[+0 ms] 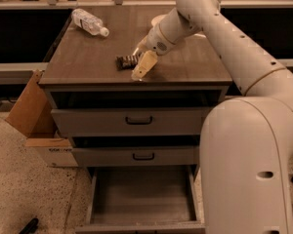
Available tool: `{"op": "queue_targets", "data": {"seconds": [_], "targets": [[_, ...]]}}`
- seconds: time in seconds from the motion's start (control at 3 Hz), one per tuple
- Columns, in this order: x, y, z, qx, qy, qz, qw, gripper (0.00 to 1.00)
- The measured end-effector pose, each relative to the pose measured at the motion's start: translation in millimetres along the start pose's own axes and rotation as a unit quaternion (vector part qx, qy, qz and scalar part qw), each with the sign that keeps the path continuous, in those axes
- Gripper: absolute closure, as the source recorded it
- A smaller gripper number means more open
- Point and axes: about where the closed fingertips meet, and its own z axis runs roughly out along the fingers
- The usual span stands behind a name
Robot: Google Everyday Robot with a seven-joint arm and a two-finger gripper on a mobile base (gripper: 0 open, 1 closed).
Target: Place rxbar chocolate into bottom drawer
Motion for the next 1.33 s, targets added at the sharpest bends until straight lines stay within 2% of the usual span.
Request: {"op": "queue_targets", "data": {"seconds": [0.33,0.67,1.0,1.33], "targets": [[4,-4,0,0.001,-0.011,0.009,0.9999,0.41],[4,-6,-10,0.008,-0.024,0.011,0.9996,0.72],[1,-3,-20,0.013,-0.035,0.009,0.9993,0.95],[-10,6,-37,0.025,-0.049,-0.003,0.9985,1.0]]}}
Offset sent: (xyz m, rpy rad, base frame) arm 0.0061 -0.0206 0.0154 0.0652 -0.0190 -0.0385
